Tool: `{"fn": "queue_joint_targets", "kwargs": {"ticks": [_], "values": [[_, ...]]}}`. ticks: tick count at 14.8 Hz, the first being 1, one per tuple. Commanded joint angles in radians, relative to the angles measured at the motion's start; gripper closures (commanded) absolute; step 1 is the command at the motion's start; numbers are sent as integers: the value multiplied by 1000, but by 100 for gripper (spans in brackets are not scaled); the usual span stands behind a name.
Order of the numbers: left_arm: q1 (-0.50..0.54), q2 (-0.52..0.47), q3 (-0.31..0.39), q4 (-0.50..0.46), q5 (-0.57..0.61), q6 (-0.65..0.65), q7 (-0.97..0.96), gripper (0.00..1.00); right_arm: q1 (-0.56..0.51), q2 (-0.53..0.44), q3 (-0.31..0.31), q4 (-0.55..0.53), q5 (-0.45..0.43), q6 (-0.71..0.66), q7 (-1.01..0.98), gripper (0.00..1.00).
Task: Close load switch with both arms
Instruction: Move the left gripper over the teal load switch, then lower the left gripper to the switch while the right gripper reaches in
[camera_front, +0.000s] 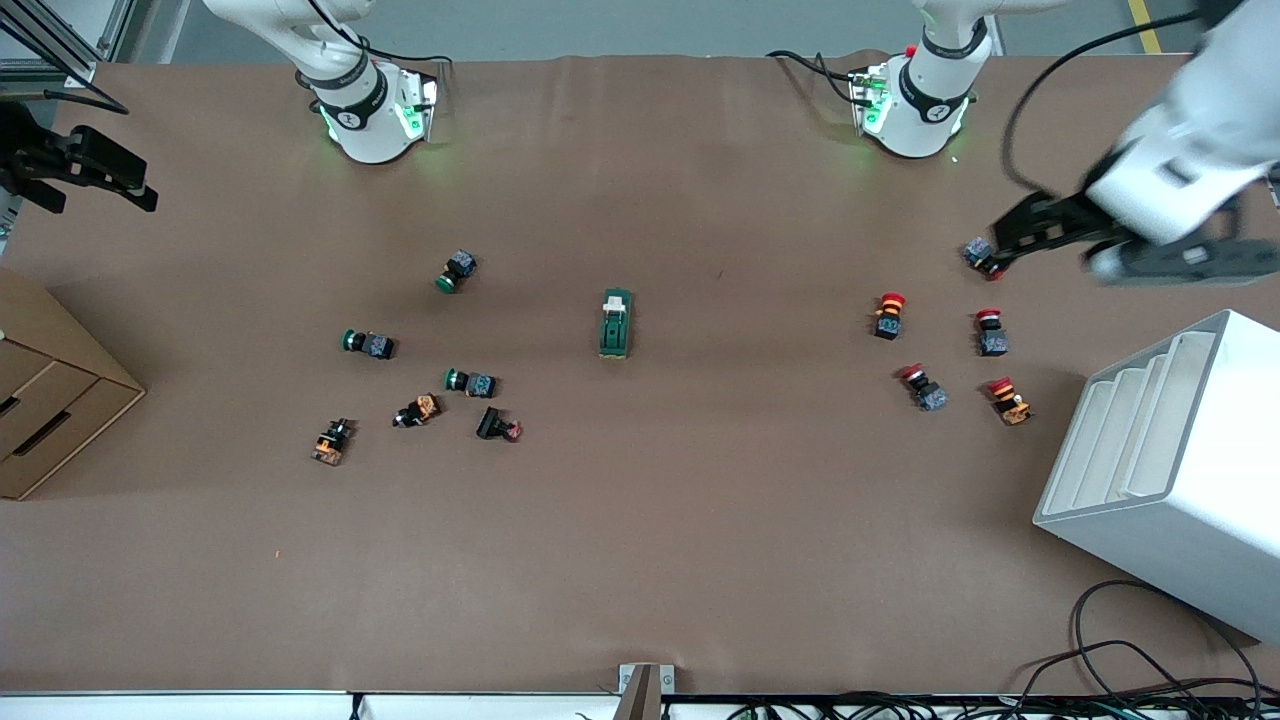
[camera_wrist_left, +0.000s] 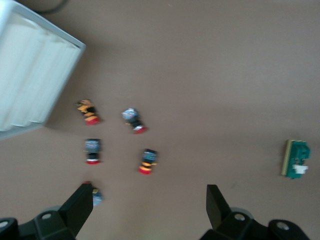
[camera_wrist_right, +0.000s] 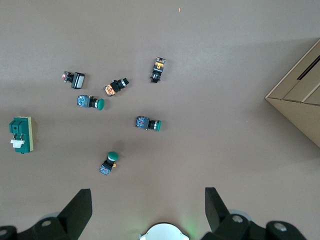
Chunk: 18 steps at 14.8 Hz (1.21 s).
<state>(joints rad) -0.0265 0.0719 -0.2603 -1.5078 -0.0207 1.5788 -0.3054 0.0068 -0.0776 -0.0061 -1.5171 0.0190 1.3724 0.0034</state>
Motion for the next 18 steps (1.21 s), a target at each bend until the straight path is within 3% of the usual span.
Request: {"fn": "queue_joint_targets", "kwargs": {"ticks": [1, 5, 7, 10, 18], "values": [[-78, 20, -28, -50, 24, 108, -145, 0, 6, -21, -3, -23, 10, 11, 17, 0], [-232, 37, -34, -228, 27, 359, -334, 0, 6, -16, -2, 3, 10, 5, 24, 0], [-326, 60, -36, -300, 109, 459, -505, 0, 6, -13, -2, 20, 6, 7, 20, 0], [-487, 167, -36, -305, 252, 516, -781, 0, 2, -4, -5, 20, -5, 11, 9, 0], [-765, 399, -36, -290, 602, 682, -1294, 1, -7, 75, -6, 21, -5, 13, 6, 0]]}}
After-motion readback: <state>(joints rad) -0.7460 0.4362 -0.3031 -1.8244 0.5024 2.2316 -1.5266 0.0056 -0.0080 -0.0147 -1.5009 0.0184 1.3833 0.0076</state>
